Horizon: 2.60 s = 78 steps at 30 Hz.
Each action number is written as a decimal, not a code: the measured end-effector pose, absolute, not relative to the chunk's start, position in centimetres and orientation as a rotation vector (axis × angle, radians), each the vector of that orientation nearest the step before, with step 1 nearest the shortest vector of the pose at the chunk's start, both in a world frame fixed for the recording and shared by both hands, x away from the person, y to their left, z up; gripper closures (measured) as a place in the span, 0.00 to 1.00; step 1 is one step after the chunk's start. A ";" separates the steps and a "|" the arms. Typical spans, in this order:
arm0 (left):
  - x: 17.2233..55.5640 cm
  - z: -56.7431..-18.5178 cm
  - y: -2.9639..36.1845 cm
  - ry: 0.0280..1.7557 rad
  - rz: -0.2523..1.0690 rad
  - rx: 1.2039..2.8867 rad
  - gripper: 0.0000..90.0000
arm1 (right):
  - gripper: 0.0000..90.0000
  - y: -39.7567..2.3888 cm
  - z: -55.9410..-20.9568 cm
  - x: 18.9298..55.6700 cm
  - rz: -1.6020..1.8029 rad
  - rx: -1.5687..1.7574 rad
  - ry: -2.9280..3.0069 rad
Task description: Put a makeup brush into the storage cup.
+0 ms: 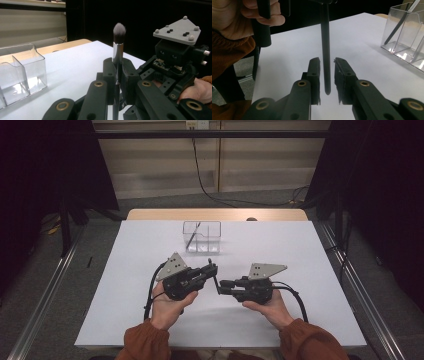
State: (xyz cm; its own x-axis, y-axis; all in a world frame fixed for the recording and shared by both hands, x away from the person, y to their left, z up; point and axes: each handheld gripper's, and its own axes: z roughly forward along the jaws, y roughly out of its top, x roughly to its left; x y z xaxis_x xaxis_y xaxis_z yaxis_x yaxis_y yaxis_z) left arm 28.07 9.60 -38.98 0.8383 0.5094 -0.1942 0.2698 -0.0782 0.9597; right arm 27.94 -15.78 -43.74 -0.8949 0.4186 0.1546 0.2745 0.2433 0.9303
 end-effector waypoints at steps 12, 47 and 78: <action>28.3 -38.8 10.2 0.633 0.230 1.660 0.93 | 0.50 -16.8 -43.1 28.1 1.748 0.710 2.321; 29.5 -37.5 14.3 0.685 0.293 1.665 0.93 | 0.07 -19.8 -42.7 27.0 1.645 0.848 2.190; 31.0 -36.8 16.6 0.737 0.334 1.651 0.93 | 0.01 -27.0 -43.5 23.7 1.577 1.005 1.917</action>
